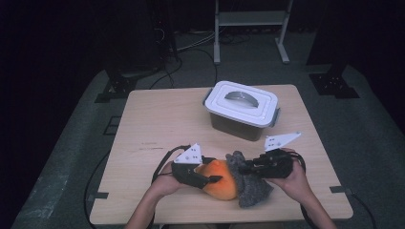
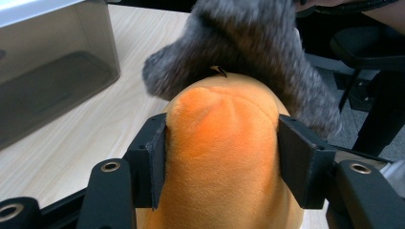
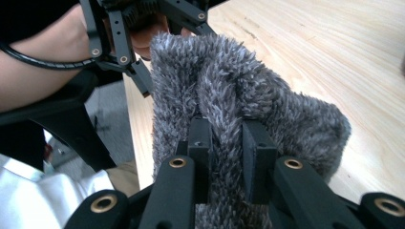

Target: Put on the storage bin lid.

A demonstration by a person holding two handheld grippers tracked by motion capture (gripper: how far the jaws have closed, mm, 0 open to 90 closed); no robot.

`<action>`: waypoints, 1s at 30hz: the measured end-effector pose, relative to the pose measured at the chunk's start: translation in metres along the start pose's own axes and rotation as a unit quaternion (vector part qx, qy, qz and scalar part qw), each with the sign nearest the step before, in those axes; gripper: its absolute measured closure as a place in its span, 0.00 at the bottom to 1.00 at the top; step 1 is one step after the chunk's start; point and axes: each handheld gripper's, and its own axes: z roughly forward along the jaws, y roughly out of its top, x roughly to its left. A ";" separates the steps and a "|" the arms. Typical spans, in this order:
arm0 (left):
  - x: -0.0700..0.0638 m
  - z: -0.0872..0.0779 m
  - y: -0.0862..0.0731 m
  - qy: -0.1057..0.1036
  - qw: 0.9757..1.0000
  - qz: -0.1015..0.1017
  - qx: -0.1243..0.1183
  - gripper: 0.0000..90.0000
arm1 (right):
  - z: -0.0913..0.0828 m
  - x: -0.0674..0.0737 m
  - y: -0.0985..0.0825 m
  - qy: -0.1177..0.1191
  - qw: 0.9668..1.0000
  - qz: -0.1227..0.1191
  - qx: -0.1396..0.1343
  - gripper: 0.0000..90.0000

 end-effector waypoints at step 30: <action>0.001 0.010 -0.002 -0.026 0.999 -0.024 -0.024 0.43 | -0.009 -0.001 -0.002 -0.011 1.000 -0.003 0.009 0.84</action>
